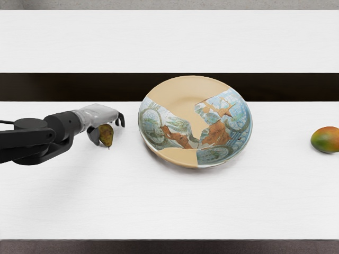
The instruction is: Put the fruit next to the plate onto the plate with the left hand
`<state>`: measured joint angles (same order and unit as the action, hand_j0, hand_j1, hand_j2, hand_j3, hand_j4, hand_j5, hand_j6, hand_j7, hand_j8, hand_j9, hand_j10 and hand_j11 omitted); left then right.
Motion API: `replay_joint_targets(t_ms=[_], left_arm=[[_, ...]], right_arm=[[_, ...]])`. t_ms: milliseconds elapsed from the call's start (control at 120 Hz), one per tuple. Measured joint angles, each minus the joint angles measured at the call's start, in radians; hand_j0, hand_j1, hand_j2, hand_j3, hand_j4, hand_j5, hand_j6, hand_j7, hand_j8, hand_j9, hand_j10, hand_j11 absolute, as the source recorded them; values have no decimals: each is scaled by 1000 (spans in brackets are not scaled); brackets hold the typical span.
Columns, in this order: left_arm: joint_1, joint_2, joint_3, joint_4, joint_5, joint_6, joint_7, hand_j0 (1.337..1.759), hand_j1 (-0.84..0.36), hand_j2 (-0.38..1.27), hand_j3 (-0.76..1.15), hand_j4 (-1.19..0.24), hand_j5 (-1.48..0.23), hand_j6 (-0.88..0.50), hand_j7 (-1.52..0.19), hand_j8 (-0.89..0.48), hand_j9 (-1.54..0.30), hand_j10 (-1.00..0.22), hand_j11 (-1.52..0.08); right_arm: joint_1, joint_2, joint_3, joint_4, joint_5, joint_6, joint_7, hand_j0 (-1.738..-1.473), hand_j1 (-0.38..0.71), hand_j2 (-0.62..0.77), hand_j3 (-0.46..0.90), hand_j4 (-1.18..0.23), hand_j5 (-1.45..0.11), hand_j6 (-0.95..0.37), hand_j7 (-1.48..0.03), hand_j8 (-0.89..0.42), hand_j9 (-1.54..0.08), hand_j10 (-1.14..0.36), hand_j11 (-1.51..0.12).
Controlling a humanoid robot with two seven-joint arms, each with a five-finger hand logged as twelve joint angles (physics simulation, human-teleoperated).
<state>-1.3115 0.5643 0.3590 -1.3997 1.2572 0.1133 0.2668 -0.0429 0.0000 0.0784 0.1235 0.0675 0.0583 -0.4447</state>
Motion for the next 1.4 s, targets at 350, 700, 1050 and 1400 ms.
replay_joint_targets(t_ms=[350, 700, 1050, 1400], left_arm=[[2, -1, 0, -7, 0, 0, 2, 1657, -194, 109, 0, -468, -611, -447, -586, -469, -609, -469, -608], [2, 14, -1, -8, -9, -1, 6, 1657, -284, 217, 0, -575, -752, -488, -618, -451, -756, -572, -756], [2, 20, -4, -10, -16, 2, 9, 1655, -311, 393, 0, -673, -872, -489, -851, -429, -888, -610, -891], [2, 14, -4, -9, -20, 0, 9, 1652, -260, 338, 0, -724, -957, -486, -951, -429, -964, -619, -965]], right_arm=[[0, 0, 0, 0, 0, 0, 0, -1658, -349, 0, 0, 0, 0, -1, 0, 0, 0, 0, 0], [0, 0, 0, 0, 0, 0, 0, -1658, -349, 0, 0, 0, 0, -1, 0, 0, 0, 0, 0], [0, 0, 0, 0, 0, 0, 0, -1658, -349, 0, 0, 0, 0, 0, 0, 0, 0, 0, 0], [0, 0, 0, 0, 0, 0, 0, -1658, -349, 0, 0, 0, 0, 0, 0, 0, 0, 0, 0]])
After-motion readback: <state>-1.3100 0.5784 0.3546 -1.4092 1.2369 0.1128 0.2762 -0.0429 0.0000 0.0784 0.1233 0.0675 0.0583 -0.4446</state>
